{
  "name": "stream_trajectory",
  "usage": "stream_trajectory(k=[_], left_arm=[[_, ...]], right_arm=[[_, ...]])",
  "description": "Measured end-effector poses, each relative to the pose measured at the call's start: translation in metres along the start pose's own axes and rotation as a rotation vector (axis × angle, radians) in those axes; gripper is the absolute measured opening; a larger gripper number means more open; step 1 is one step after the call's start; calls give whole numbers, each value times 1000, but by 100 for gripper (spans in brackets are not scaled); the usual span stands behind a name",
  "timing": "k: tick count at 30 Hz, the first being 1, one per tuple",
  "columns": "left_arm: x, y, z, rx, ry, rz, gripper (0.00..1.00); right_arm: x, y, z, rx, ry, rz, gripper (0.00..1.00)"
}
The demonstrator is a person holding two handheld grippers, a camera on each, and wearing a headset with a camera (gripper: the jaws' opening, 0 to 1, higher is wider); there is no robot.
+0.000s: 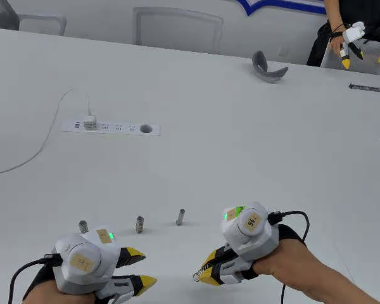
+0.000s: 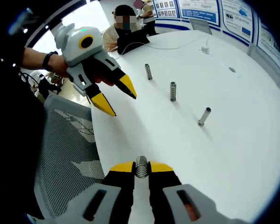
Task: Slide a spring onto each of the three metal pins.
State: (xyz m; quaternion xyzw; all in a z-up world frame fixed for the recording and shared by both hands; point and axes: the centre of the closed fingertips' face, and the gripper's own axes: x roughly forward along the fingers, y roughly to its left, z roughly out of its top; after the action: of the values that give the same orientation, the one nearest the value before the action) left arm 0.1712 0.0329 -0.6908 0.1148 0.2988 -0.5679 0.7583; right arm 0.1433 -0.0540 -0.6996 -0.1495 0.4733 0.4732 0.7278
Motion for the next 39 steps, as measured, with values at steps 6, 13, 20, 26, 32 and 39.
stream_trajectory(k=[6,13,20,26,32,39], left_arm=[[-3,8,-4,-27,-2,28,36],[-6,12,-5,-57,-7,49,39],[-10,17,-3,-76,-14,68,44],[-12,21,-2,-87,-17,87,48],[-17,27,-4,-105,-18,108,52],[-21,32,-7,-126,-18,125,57]], right_arm=[[0,-8,0,4,10,-10,12],[0,-21,2,2,21,-27,12],[-3,-36,4,14,23,-61,12],[-4,-48,5,16,38,-74,12],[-8,-66,13,30,32,-92,12],[-8,-77,20,18,41,-105,12]])
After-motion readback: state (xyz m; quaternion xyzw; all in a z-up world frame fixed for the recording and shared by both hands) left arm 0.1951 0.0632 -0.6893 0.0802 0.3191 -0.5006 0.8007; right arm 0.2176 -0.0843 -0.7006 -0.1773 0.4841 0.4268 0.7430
